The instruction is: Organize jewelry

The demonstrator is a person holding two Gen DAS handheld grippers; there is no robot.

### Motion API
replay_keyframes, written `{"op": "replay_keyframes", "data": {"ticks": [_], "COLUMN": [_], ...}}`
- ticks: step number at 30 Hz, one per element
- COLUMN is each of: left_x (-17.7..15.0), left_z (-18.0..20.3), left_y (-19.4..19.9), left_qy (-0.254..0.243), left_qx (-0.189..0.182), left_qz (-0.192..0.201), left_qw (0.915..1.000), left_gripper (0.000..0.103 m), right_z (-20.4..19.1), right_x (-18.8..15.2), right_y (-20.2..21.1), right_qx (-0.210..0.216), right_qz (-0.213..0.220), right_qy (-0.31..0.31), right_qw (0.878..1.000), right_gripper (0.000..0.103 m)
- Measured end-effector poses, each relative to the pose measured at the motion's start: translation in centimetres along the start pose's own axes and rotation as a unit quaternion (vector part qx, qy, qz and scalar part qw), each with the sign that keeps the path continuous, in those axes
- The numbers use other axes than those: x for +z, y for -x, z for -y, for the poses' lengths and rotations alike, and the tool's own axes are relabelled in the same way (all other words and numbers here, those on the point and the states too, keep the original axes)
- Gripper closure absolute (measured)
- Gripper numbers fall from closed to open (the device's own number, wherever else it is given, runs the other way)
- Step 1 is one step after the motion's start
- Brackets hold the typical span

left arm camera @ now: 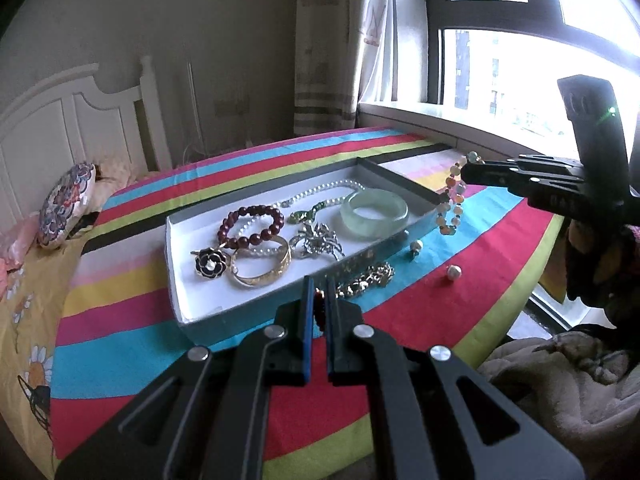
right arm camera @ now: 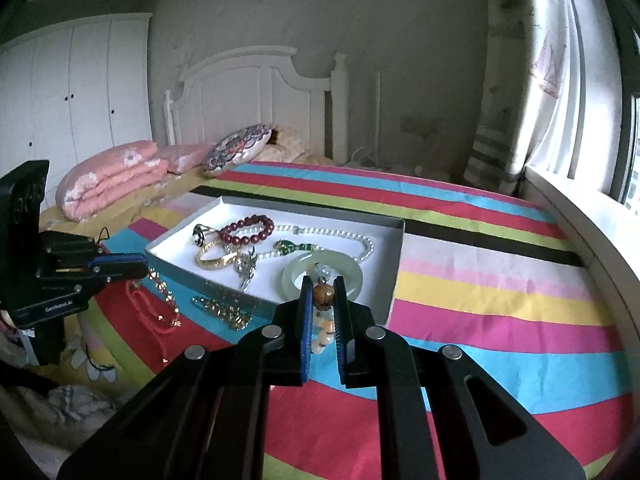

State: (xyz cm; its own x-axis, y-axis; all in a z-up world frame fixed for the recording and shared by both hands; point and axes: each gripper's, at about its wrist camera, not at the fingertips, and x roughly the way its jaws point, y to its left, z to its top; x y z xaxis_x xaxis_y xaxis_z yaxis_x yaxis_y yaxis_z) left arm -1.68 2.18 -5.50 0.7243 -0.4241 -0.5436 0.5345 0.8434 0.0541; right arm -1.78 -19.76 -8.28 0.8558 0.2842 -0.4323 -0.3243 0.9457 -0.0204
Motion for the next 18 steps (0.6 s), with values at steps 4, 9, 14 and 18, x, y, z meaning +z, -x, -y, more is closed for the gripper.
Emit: {"op": "replay_keyframes", "data": {"ticks": [4, 9, 14, 18], "left_x": [0.3, 0.7, 0.4, -0.7], "left_z": [0.0, 0.0, -0.7, -2.2], "left_y": [0.5, 1.0, 0.3, -0.3], "left_qy": [0.002, -0.001, 0.003, 0.037], "left_qx": [-0.002, -0.002, -0.007, -0.034], "left_qz": [0.008, 0.016, -0.005, -0.033], "left_qw": [1.0, 0.9999, 1.0, 0.9982], "left_gripper": [0.103, 0.103, 0.103, 0.092], "right_z": [0.1, 0.0, 0.0, 0.0], "right_x": [0.1, 0.3, 0.3, 0.3], "right_y": [0.3, 0.5, 0.6, 0.6], "right_qx": [0.0, 0.002, 0.0, 0.0], "right_qz": [0.004, 0.007, 0.007, 0.007], "right_qy": [-0.002, -0.002, -0.002, -0.003], "right_qw": [1.0, 1.0, 1.0, 1.0], "right_gripper": [0.092, 0.092, 0.092, 0.092]}}
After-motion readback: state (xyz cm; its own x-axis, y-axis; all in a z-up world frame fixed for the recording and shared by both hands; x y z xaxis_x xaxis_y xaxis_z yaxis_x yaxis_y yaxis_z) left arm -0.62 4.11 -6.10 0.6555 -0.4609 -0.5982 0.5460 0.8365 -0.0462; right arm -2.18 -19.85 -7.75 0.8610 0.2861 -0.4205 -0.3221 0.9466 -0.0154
